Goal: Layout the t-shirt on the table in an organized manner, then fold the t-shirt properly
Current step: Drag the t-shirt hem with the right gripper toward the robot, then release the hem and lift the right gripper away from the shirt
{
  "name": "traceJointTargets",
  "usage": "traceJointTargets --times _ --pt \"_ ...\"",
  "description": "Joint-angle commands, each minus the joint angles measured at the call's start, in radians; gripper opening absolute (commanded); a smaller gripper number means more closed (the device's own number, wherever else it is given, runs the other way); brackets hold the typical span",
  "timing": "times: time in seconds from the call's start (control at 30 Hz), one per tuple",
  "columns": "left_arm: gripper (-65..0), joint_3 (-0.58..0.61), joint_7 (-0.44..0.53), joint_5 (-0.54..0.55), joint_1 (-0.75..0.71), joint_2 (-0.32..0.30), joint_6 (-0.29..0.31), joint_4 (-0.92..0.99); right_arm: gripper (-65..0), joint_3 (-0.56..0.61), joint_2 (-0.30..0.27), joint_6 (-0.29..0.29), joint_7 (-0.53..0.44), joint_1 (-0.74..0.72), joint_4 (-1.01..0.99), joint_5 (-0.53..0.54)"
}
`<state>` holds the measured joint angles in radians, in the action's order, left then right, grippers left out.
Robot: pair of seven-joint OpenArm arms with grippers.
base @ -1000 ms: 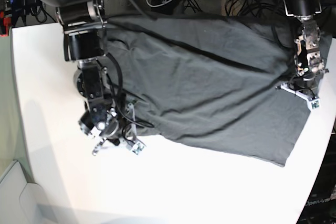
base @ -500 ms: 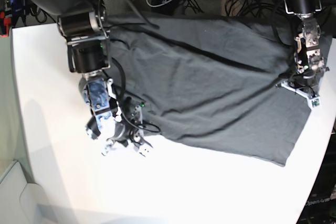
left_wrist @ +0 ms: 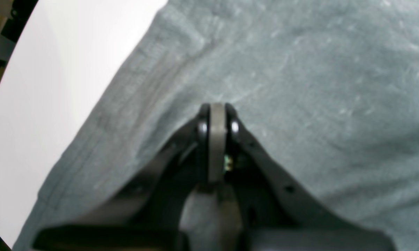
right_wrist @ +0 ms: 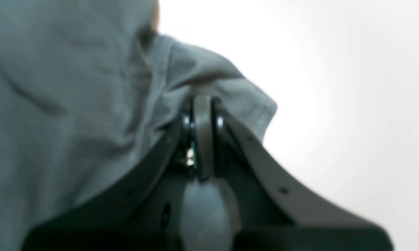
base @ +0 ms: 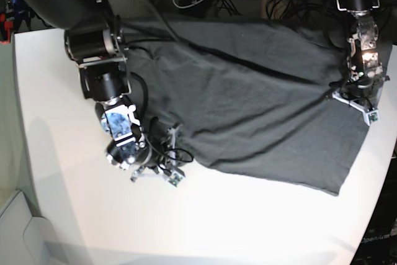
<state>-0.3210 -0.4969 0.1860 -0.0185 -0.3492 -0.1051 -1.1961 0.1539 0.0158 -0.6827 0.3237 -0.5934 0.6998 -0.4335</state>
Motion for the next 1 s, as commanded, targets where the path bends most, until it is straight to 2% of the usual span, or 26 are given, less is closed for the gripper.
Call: traceJointTargets --times 0.0,0.2,0.3,0.4,0.47,0.63,0.73,0.83,0.97 --pt "-64.9 -0.005 -0.033 -0.003 -0.001 -0.014 -0.005 -0.006 -65.0 0.036 0.006 -0.015 -0.002 -0.023 -0.016 -0.009" --pt "-64.9 -0.005 -0.033 -0.003 -0.018 -0.014 -0.005 -0.008 -65.0 0.278 0.006 -0.015 -0.133 -0.081 -0.151 -0.011" --pt "-64.9 -0.005 -0.033 -0.003 -0.018 -0.014 -0.005 -0.005 -65.0 0.375 0.006 -0.015 -0.151 -0.095 -0.137 -0.011" --pt "-64.9 -0.005 -0.033 -0.003 -0.022 -0.014 -0.005 -0.005 -65.0 0.425 0.005 -0.015 -0.146 -0.099 -0.038 -0.011" --pt "-64.9 -0.005 -0.033 -0.003 -0.031 -0.014 -0.005 -0.006 -65.0 0.424 -0.001 -0.015 -0.123 -0.095 0.059 -0.011" --pt "-64.9 -0.005 -0.033 -0.003 -0.031 -0.014 -0.005 -0.005 -65.0 0.419 -0.037 -0.015 0.03 -0.063 0.332 -0.011" --pt "-64.9 -0.005 -0.033 -0.003 -0.031 -0.014 -0.005 -0.006 -65.0 0.364 -0.055 -0.015 0.127 -0.046 0.455 -0.012" --pt "-64.9 -0.005 -0.032 -0.003 -0.031 -0.014 -0.005 -0.006 -65.0 0.28 -0.058 -0.015 0.176 -0.013 0.467 -0.012" --pt "-64.9 -0.005 -0.032 -0.003 -0.031 -0.014 -0.005 -0.006 -65.0 0.18 -0.072 -0.015 0.191 0.065 0.466 -0.012"
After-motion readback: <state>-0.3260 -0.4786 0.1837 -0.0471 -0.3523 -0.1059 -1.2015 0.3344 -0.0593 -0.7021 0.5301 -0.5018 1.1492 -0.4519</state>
